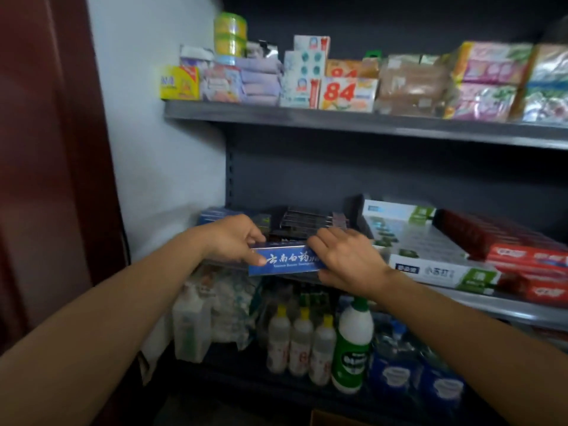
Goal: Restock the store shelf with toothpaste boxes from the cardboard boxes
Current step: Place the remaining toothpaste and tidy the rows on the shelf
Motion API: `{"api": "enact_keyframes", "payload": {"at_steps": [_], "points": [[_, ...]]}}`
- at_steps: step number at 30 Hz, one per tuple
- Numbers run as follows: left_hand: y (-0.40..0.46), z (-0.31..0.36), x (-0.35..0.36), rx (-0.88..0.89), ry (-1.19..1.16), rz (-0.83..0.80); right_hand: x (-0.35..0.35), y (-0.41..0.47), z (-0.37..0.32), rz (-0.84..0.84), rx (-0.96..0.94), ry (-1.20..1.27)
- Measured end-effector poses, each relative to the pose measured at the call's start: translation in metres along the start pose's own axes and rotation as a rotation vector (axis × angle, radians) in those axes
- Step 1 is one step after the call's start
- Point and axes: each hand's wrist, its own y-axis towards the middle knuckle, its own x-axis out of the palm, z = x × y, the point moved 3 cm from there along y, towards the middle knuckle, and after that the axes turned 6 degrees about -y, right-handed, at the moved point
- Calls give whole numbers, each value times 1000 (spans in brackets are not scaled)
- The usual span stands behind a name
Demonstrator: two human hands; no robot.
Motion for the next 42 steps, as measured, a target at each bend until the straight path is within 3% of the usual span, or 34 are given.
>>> {"api": "enact_keyframes", "payload": {"at_steps": [5,10,15,27,42], "points": [[-1,-44,-26,-80,-14,136,5,44,-11,-25,33,109],[8,-83,-65,-98,-25,278,22,93,0,-234,185,461],[34,-117,-97,-97,34,302,54,140,-1,-245,248,624],[105,-198,-88,-262,191,262,141,206,-29,-325,234,572],[130,-226,-64,-259,355,176,173,206,-49,-372,181,454]]}}
